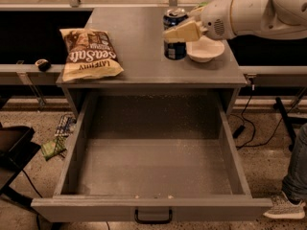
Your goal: Pick pepsi can from top drawer and place on counter
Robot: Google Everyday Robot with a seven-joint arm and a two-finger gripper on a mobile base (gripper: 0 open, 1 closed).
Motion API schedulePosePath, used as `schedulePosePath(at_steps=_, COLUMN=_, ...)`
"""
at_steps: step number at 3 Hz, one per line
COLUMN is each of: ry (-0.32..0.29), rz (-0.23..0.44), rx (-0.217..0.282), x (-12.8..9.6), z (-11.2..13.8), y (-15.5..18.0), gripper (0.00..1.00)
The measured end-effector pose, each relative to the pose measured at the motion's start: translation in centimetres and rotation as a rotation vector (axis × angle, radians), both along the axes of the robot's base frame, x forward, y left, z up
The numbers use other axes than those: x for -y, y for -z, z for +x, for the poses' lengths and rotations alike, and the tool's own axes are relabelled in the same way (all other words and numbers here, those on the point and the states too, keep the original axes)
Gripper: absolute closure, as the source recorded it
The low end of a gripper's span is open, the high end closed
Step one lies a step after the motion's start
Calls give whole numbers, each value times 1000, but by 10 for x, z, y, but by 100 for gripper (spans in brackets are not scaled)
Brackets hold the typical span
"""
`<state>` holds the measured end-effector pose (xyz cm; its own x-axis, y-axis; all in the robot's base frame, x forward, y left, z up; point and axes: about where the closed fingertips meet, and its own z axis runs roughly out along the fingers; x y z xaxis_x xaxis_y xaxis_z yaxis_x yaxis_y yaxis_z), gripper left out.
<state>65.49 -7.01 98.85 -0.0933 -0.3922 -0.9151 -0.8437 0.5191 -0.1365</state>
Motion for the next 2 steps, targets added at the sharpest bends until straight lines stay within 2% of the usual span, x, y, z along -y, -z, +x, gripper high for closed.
schedulePosePath(at_steps=1, ry=108, rz=48, rx=45, x=6, z=44, y=5, gripper=100)
schedulePosePath(at_steps=2, ry=198, rz=78, rx=56, x=2, z=97, y=39, gripper=100)
